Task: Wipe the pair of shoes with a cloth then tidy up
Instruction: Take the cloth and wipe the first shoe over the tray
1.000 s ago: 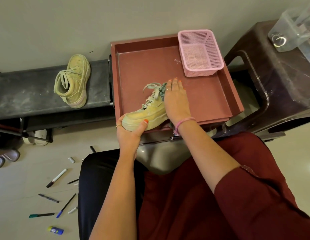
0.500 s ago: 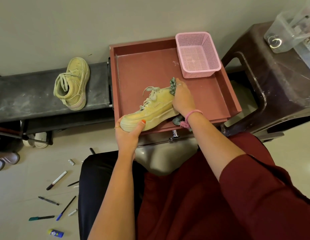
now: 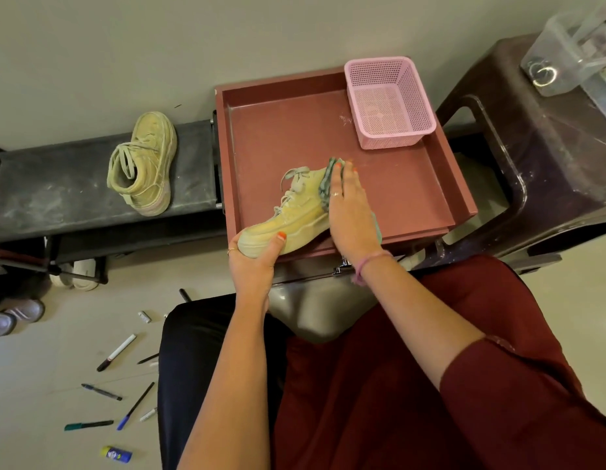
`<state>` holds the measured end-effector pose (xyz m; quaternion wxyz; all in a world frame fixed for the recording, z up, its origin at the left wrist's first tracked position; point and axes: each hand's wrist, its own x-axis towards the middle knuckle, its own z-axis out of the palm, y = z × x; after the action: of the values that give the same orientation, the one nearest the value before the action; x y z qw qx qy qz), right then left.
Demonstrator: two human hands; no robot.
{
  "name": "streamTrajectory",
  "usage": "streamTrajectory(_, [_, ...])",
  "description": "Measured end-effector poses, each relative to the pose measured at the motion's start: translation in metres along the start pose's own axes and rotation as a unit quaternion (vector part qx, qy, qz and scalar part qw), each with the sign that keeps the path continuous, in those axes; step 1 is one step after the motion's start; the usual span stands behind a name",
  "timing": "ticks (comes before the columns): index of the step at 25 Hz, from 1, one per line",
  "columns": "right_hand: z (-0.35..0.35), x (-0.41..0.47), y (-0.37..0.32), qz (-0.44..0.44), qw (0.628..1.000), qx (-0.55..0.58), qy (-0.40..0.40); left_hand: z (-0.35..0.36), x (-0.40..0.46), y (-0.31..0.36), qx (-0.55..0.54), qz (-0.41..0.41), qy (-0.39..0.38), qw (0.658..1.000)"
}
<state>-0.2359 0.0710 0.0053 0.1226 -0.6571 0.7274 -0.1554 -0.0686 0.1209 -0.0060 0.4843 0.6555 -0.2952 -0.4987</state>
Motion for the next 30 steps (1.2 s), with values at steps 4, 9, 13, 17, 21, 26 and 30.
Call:
streamTrajectory(4, [-0.023, 0.045, 0.014, 0.093, 0.992, 0.033, -0.074, 0.002, -0.003, 0.003, 0.005, 0.0, 0.002, 1.0])
streamTrajectory(9, [-0.012, -0.019, -0.033, -0.088, 0.995, 0.012, -0.051, 0.001, 0.002, 0.003, 0.011, 0.0, 0.004, 1.0])
streamTrajectory(13, [-0.019, -0.029, -0.034, -0.166, 0.982, 0.011, -0.086, 0.001, 0.001, 0.002, 0.016, -0.001, 0.012, 1.0])
streamTrajectory(17, [-0.021, -0.007, -0.005, -0.134, 0.984, -0.106, -0.055, 0.002, -0.003, 0.005, 0.01, 0.002, 0.005, 1.0])
streamTrajectory(21, [-0.029, 0.028, -0.012, -0.046, 0.994, -0.09, -0.053, 0.004, -0.007, 0.008, 0.02, 0.011, 0.007, 1.0])
streamTrajectory(26, [-0.017, -0.036, -0.03, -0.143, 0.983, -0.09, -0.066, 0.002, -0.003, 0.005, 0.02, 0.003, 0.011, 1.0])
streamTrajectory(30, [-0.017, -0.023, -0.021, -0.084, 0.987, -0.124, -0.058, 0.002, -0.006, 0.006, 0.02, 0.004, 0.003, 1.0])
